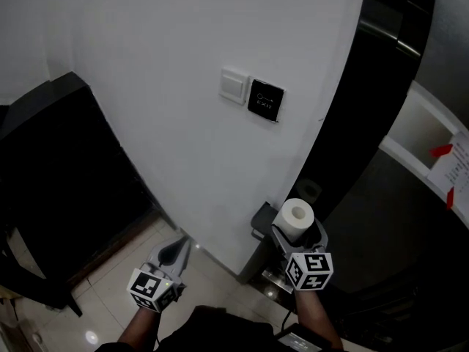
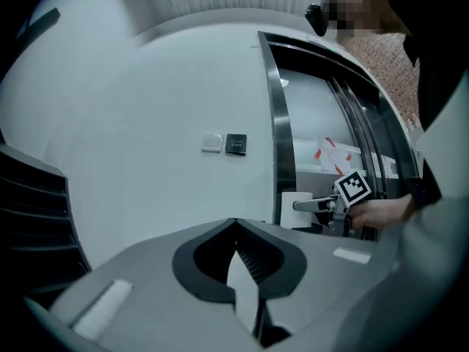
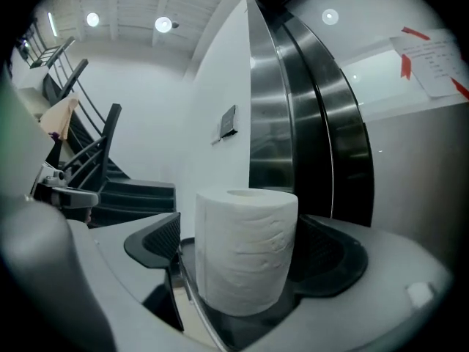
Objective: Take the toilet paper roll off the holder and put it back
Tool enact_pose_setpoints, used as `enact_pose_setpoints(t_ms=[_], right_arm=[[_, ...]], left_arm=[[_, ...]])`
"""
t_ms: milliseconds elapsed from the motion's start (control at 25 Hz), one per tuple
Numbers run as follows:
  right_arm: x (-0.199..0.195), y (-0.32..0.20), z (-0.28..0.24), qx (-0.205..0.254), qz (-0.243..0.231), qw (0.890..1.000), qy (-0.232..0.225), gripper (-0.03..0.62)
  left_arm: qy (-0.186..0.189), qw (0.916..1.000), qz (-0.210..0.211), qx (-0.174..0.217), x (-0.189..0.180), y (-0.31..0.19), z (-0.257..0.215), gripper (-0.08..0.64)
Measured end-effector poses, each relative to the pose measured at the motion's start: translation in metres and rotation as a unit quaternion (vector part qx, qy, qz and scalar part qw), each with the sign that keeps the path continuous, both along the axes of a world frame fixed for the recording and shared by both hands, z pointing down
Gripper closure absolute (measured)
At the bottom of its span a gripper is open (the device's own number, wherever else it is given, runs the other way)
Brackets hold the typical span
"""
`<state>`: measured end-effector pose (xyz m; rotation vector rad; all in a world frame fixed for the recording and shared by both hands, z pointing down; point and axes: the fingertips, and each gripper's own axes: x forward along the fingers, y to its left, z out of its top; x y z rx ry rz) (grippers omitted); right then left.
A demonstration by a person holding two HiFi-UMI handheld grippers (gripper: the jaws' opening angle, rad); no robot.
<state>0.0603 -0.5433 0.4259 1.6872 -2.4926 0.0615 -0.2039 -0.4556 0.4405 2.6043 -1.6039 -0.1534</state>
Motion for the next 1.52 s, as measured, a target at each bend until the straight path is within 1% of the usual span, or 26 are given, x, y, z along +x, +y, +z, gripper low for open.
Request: enact_pose_setpoints(t_ms=[160,280,400,520,760,880,960,1080,1320,1520], right_arm=[[0.001,-0.014,0.005,-0.01,0.008,1.0,0.012,0.094],[0.001,-0.02,0.006,-0.011,0.019,1.0,0.018,0.103],[0.002,-0.022,0.006,-0.008,0.026,0.999,0.017,0.103],[0.003,-0.019,0.005,-0.006,0.027,1.0,0.011,0.118],[0.009,-0.002,-0.009,0.03,0.027,0.999,-0.006,0.124],[0.01,0.011,-0.018,0.043,0.016,0.999,-0.025,0.124],[0.007,0.023,-0.024,0.053,0.007,0.998,-0.03,0.124],[0.005,0.043,-0.028,0.057,-0.004,0.998,-0.037,0.124],[0.007,0.091,-0.028,0.066,-0.011,0.997,-0.045,0.124],[0.016,0.141,-0.017,0.057,0.006,0.998,-0.039,0.124]], left_arm=[[-0.009,0.9999,-0.007,-0.001,-0.004,0.001,0.0,0.56],[-0.006,0.9999,-0.014,-0.008,-0.008,0.004,0.0,0.56],[-0.007,0.9997,-0.021,-0.014,-0.012,0.009,0.004,0.56],[-0.008,0.9996,-0.025,-0.013,-0.015,0.012,0.008,0.56],[-0.005,0.9997,-0.02,-0.009,-0.013,0.02,0.008,0.56],[0.003,0.9998,-0.013,-0.013,-0.008,0.027,0.005,0.56],[0.003,0.9999,-0.008,-0.012,-0.006,0.029,0.006,0.56],[0.004,0.9999,0.005,-0.013,0.0,0.034,0.007,0.559],[-0.001,0.9991,0.039,-0.013,0.012,0.048,0.009,0.56],[0.018,0.9974,0.068,-0.016,0.018,0.063,0.008,0.56]])
